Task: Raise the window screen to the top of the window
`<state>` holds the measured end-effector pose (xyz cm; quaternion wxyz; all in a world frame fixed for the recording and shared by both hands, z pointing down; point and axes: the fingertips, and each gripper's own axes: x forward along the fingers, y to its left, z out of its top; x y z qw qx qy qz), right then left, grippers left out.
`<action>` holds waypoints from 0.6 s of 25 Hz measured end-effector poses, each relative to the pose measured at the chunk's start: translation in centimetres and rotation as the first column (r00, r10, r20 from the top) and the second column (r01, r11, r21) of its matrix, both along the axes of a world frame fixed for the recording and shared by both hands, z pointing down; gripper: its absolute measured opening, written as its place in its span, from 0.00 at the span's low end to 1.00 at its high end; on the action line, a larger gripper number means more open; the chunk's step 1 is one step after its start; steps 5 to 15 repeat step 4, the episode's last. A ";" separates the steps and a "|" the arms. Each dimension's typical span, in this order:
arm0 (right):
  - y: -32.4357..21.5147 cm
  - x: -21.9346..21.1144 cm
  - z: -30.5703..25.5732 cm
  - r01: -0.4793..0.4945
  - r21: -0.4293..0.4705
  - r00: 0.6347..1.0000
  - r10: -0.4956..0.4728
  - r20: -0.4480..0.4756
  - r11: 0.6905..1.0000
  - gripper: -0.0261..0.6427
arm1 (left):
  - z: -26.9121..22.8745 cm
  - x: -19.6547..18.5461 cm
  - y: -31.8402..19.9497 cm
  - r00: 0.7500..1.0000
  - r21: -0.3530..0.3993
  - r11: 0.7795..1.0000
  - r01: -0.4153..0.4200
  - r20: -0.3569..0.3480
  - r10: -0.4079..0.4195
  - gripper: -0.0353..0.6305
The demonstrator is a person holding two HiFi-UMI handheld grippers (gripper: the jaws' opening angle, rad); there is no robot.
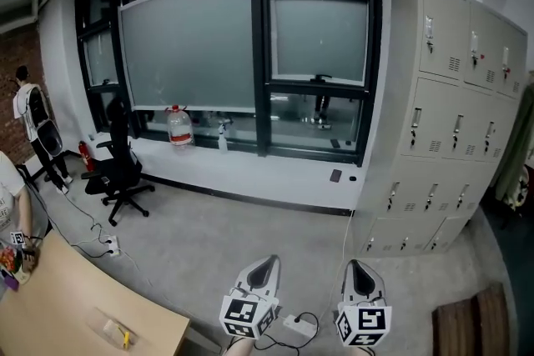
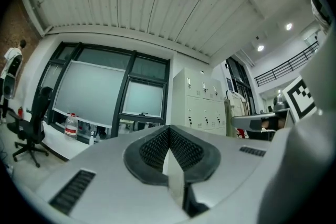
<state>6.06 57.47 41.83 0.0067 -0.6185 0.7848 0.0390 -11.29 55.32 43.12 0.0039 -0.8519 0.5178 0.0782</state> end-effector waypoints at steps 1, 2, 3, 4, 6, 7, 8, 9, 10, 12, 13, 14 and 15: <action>-0.1 -0.2 0.0 0.001 0.000 1.000 -0.001 -0.002 1.000 0.05 | 0.1 -0.3 -0.1 1.000 -0.001 1.000 0.003 -0.001 -0.003 0.06; -0.2 -0.5 -0.1 0.002 0.003 1.000 -0.002 -0.003 1.000 0.05 | 0.1 -0.7 -0.2 1.000 0.001 1.000 0.007 -0.001 -0.007 0.06; -0.3 -0.8 -0.2 0.005 0.006 1.000 -0.005 -0.004 1.000 0.05 | 0.1 -1.1 -0.3 1.000 0.004 1.000 0.012 0.000 -0.012 0.06; -0.5 -1.0 -0.2 0.008 0.010 1.000 -0.008 -0.005 1.000 0.05 | 0.1 -1.4 -0.5 1.000 0.007 1.000 0.017 0.000 -0.017 0.06; -0.5 -1.0 -0.2 0.008 0.010 1.000 -0.008 -0.005 1.000 0.05 | 0.1 -1.4 -0.5 1.000 0.007 1.000 0.017 0.000 -0.017 0.06; -0.5 -1.0 -0.2 0.008 0.010 1.000 -0.008 -0.005 1.000 0.05 | 0.1 -1.4 -0.5 1.000 0.007 1.000 0.017 0.000 -0.017 0.06; -0.5 -1.0 -0.2 0.008 0.010 1.000 -0.008 -0.005 1.000 0.05 | 0.1 -1.4 -0.5 1.000 0.007 1.000 0.017 0.000 -0.017 0.06; -0.5 -1.0 -0.2 0.008 0.010 1.000 -0.008 -0.005 1.000 0.05 | 0.1 -1.4 -0.5 1.000 0.007 1.000 0.017 0.000 -0.017 0.06; -0.5 -1.0 -0.2 0.008 0.010 1.000 -0.008 -0.005 1.000 0.05 | 0.1 -1.4 -0.5 1.000 0.007 1.000 0.017 0.000 -0.017 0.06; -0.5 -1.0 -0.2 0.008 0.010 1.000 -0.008 -0.005 1.000 0.05 | 0.1 -1.4 -0.5 1.000 0.007 1.000 0.017 0.000 -0.017 0.06; -0.5 -1.0 -0.2 0.008 0.010 1.000 -0.008 -0.005 1.000 0.05 | 0.1 -1.4 -0.5 1.000 0.007 1.000 0.017 0.000 -0.017 0.06; -0.5 -1.0 -0.2 0.008 0.010 1.000 -0.008 -0.005 1.000 0.05 | 0.1 -1.4 -0.5 1.000 0.007 1.000 0.017 0.000 -0.017 0.06; -0.5 -1.0 -0.2 0.008 0.010 1.000 -0.008 -0.005 1.000 0.05 | 0.1 -1.4 -0.5 1.000 0.007 1.000 0.017 0.000 -0.017 0.06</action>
